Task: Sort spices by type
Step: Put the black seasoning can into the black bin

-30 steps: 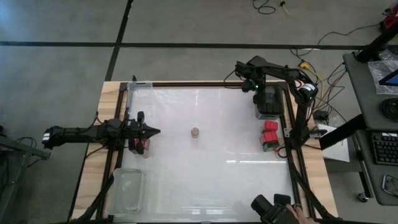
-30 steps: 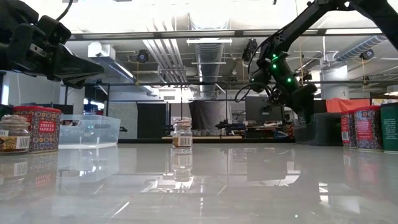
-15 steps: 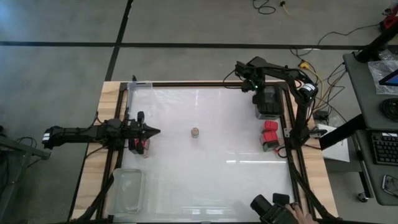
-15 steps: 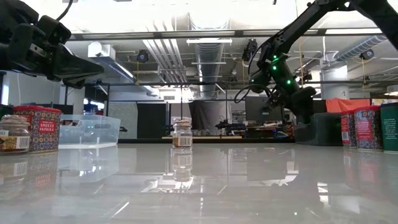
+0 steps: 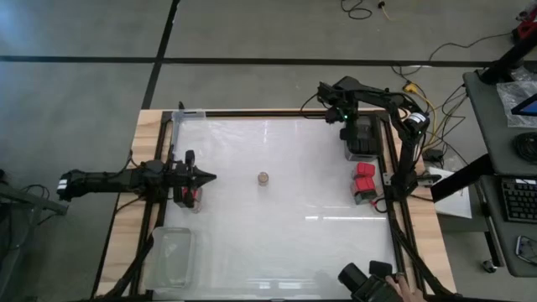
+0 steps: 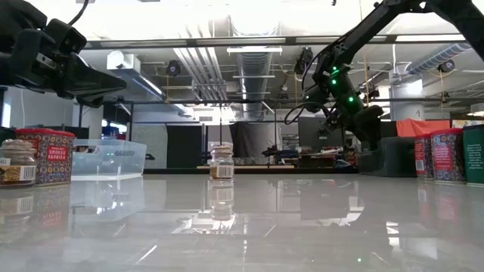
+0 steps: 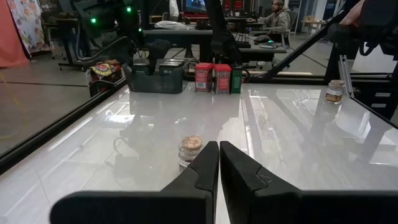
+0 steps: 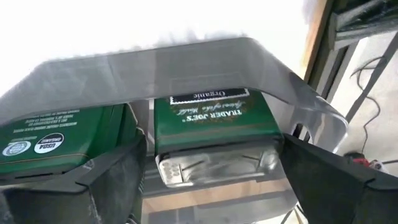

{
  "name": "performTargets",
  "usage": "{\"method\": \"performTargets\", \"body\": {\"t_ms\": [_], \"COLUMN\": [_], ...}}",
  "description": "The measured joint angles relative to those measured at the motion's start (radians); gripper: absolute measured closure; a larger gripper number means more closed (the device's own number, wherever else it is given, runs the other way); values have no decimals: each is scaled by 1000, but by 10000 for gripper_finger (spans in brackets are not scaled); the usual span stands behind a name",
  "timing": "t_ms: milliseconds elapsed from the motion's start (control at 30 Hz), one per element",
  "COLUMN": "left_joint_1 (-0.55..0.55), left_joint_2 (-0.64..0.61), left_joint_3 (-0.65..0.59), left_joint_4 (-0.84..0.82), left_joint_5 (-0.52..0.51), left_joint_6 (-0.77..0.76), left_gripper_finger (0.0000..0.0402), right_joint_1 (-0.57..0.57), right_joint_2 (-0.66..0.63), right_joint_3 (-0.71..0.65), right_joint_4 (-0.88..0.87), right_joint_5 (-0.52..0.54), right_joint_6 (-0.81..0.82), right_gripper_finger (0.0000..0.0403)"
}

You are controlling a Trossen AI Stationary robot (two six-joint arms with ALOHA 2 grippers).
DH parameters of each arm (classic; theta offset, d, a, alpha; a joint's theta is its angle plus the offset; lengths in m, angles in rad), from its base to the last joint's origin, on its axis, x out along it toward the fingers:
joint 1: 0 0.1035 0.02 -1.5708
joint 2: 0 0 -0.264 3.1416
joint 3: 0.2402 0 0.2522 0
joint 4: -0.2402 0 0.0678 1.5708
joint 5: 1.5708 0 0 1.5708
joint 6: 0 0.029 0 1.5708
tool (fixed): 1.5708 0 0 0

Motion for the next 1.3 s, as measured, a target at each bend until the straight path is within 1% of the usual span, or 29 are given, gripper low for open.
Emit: {"method": "performTargets", "body": {"t_ms": [333,567,600,667,833,967,1033,1133,1233,1300], "left_joint_1": [0,0,0,0,0,0,0,0,0,0], "left_joint_2": [0,0,0,0,0,0,0,0,0,0], "left_joint_3": [0,0,0,0,0,0,0,0,0,0], "left_joint_4": [0,0,0,0,0,0,0,0,0,0], "left_joint_5": [0,0,0,0,0,0,0,0,0,0], "left_joint_6": [0,0,0,0,0,0,0,0,0,0], "left_gripper_finger": [401,401,401,401,402,401,401,401,401,401], "right_joint_1": [10,48,54,66,112,189,246,351,465,538], "right_joint_2": [-79,-154,-166,-191,-246,-290,-305,-328,-341,-343], "right_joint_3": [0,0,0,0,0,0,0,0,-4,-12], "right_joint_4": [-7,-4,-3,-4,-9,-9,-7,-7,-7,-11], "right_joint_5": [0,-7,-21,-85,-336,-507,-538,-543,-543,-543], "right_joint_6": [27,67,85,120,262,354,393,455,582,703], "right_gripper_finger": [46,46,46,46,46,46,46,46,46,46]}}
